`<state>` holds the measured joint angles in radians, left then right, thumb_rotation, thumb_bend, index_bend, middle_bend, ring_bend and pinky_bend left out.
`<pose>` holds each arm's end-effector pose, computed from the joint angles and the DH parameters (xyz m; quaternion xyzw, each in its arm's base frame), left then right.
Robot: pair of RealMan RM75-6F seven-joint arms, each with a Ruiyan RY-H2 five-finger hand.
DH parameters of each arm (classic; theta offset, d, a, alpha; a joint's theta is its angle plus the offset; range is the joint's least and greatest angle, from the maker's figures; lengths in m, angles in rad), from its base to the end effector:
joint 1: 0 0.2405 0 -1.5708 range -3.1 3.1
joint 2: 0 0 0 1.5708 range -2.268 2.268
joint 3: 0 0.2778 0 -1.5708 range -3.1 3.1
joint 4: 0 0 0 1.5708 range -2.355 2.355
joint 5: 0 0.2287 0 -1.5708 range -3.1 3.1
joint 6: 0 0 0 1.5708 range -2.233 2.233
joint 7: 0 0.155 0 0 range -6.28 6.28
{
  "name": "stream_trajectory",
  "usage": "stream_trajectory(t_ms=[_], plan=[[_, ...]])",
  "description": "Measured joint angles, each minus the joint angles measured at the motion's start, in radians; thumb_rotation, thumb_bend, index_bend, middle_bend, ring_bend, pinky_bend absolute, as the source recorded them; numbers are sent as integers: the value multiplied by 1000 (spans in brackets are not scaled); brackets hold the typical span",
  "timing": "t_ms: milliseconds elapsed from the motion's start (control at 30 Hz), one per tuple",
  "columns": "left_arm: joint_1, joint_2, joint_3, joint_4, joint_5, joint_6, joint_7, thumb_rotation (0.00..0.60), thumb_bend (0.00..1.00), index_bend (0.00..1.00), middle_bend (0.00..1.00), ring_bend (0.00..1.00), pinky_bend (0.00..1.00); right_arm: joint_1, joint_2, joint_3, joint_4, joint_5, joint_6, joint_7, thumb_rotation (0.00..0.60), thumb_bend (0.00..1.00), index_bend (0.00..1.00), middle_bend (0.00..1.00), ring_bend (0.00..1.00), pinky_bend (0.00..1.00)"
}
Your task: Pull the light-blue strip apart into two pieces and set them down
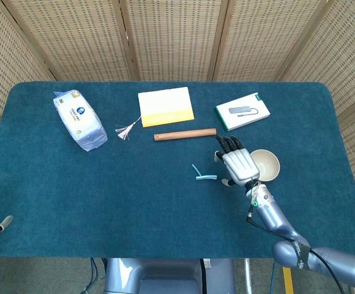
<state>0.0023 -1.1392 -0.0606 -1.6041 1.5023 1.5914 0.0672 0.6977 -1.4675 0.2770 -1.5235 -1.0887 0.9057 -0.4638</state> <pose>-0.3459 0.1672 0.1618 -0.5646 -0.3621 -0.3801 0.6370 -0.1653 -0.3889 -0.0015 0.7413 -0.3493 0.3519 0.4524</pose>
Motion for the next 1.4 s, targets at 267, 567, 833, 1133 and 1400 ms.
stream_trajectory(t_ms=[267, 567, 833, 1133, 1400], plan=[[-9, 1, 0, 0, -12, -22, 2, 600, 0, 0, 0, 0, 0, 44, -107, -20, 114, 66, -5, -46, 600, 161, 472, 0, 0, 0], [-11, -2, 3, 0, -12, -25, 7, 600, 0, 0, 0, 0, 0, 52, -160, -53, 197, 46, 5, -22, 600, 260, 481, 0, 0, 0], [-12, -2, 2, 0, -18, -27, 6, 600, 0, 0, 0, 0, 0, 60, -212, -75, 291, 22, -7, 20, 600, 260, 481, 0, 0, 0], [-15, -3, 2, 1, -21, -33, 5, 600, 0, 0, 0, 0, 0, 67, -240, -83, 333, 19, -22, 40, 600, 319, 481, 0, 0, 0], [-18, -3, 2, 2, -24, -37, 6, 600, 0, 0, 0, 0, 0, 75, -264, -86, 362, 21, -33, 48, 600, 354, 481, 0, 0, 0]])
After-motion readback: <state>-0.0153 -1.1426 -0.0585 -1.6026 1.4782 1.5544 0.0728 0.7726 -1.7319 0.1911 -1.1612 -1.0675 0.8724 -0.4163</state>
